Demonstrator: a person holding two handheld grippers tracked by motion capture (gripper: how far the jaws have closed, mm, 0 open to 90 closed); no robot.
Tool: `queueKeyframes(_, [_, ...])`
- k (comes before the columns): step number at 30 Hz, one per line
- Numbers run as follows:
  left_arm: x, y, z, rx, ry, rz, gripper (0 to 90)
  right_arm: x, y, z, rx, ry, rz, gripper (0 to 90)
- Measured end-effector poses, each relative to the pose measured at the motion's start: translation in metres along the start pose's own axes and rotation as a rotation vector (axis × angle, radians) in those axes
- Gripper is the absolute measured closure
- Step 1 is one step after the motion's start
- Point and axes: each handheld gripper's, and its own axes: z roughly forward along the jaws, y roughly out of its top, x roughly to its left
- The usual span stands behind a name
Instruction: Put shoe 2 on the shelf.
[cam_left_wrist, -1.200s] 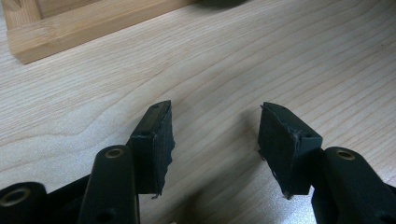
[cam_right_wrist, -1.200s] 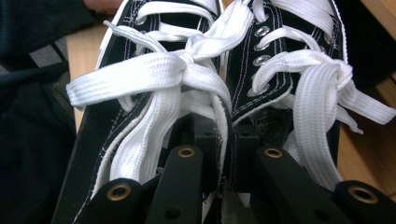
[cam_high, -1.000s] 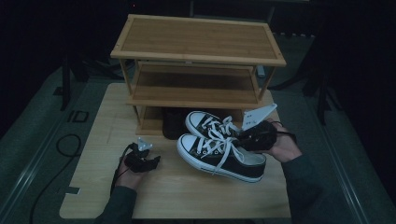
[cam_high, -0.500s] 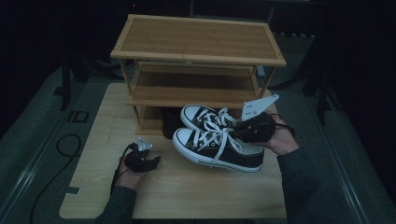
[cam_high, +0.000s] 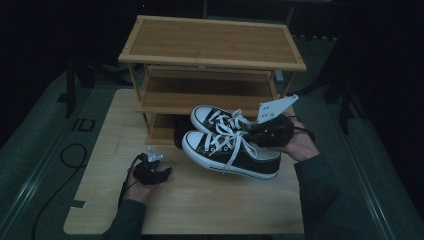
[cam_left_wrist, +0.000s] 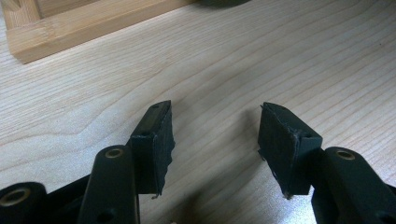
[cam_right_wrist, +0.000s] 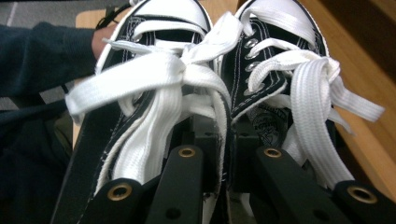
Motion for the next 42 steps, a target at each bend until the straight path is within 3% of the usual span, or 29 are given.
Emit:
queueKeyframes(7, [0.0,0.0,0.0,-0.001,0.0,0.001,45.7,-0.01,0.005,-0.005,-0.04,-0.044,0.026,85.3])
queueKeyframes(21, [0.001,-0.001,0.0,-0.004,-0.004,0.001,45.7,-0.041,0.014,-0.001,-0.051,-0.142,0.073,85.2])
queueKeyframes(37, [0.001,-0.001,-0.001,-0.005,-0.006,0.0,45.7,-0.068,0.024,0.015,-0.019,-0.115,0.062,85.2])
queueKeyframes(42, [0.001,-0.001,-0.001,-0.006,-0.005,0.0,45.7,-0.07,0.027,0.023,-0.009,-0.145,0.075,85.1])
